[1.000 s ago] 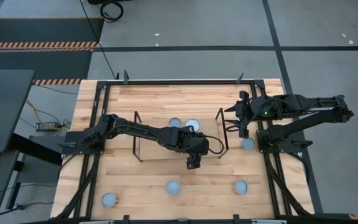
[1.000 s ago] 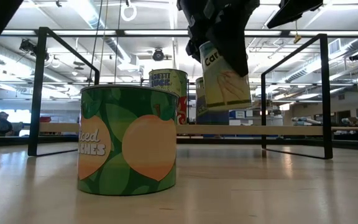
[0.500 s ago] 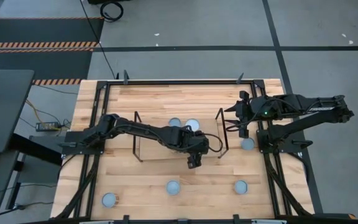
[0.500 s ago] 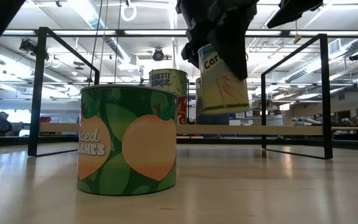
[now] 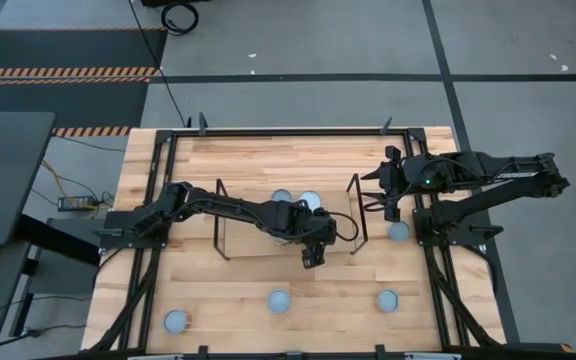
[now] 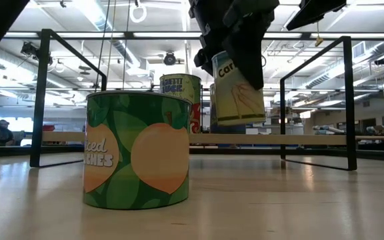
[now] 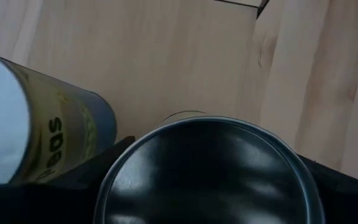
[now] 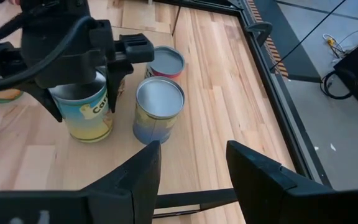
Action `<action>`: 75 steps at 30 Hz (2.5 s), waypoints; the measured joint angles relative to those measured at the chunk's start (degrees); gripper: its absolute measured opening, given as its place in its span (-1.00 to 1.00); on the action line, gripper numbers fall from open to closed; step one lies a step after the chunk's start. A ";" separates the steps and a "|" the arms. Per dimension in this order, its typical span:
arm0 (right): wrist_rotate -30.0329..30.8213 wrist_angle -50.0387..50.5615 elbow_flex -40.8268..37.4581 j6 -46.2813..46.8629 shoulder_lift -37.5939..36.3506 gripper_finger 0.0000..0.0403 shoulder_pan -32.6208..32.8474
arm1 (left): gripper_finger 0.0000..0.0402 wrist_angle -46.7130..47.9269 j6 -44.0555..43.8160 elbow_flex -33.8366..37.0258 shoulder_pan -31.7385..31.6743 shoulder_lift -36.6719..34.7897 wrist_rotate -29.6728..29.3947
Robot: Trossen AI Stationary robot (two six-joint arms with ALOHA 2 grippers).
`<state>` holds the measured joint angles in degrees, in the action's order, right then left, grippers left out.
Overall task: Pick and place cans onto a shelf
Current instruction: Put the canned carrots on the shelf
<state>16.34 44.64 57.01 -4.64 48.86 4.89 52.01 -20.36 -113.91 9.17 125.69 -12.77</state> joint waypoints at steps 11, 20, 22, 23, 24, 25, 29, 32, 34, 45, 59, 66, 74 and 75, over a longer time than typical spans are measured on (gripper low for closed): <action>0.00 -0.51 0.00 -0.04 0.00 -0.06 0.00 | 0.74 -0.20 0.05 0.00 -0.02 -0.02 -0.07; 0.00 -1.59 0.00 -0.44 0.00 -0.06 0.00 | 0.75 0.52 0.15 -0.57 0.00 -0.02 -1.89; 0.00 -1.75 0.00 -0.45 0.00 -0.06 -0.02 | 0.75 0.67 0.66 -1.11 0.00 -0.02 -2.67; -0.06 -1.74 0.00 -0.44 0.00 -0.06 -0.01 | 0.75 0.71 0.71 -1.35 -0.02 -0.02 -2.80; -0.35 -1.74 0.00 -0.45 0.00 -0.06 -0.02 | 0.75 0.99 0.71 -1.73 -0.02 -0.02 -2.85; -0.83 -1.75 0.00 -0.44 0.00 -0.06 -0.02 | 0.75 1.18 0.93 -2.14 0.00 -0.02 -2.85; -1.77 -1.73 0.00 -0.44 0.00 -0.06 0.00 | 0.75 2.91 1.57 -4.47 0.00 -0.07 -2.85; -1.77 -1.73 0.00 -0.44 0.00 -0.06 -0.02 | 0.75 4.06 1.60 -6.46 0.01 -0.11 -2.91; -1.83 -1.73 0.00 -0.44 0.00 -0.06 -0.01 | 0.75 5.14 1.71 -7.56 0.00 -0.11 -3.11; -3.08 -0.74 0.00 -0.02 0.00 -0.06 -0.01 | 0.75 14.04 1.29 -14.42 0.11 -0.15 -4.82; -4.01 -0.83 0.00 0.00 -0.02 -0.06 0.00 | -0.33 15.42 1.82 -16.02 1.88 1.07 -3.59; -4.55 -0.84 -0.01 0.62 -0.02 -0.06 -0.01 | -0.96 16.53 2.60 -15.93 1.70 2.74 -3.43; -4.55 -0.83 -0.02 0.61 -0.02 -0.06 -0.01 | -0.97 16.62 2.56 -15.95 1.61 4.12 -0.89; -4.57 -0.83 -0.02 0.59 0.00 -0.06 -0.02 | -0.98 16.49 2.56 -15.98 1.64 4.26 -0.95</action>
<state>11.77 43.81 56.99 -4.06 48.86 4.86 68.50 -17.80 -129.88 10.81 129.94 -13.72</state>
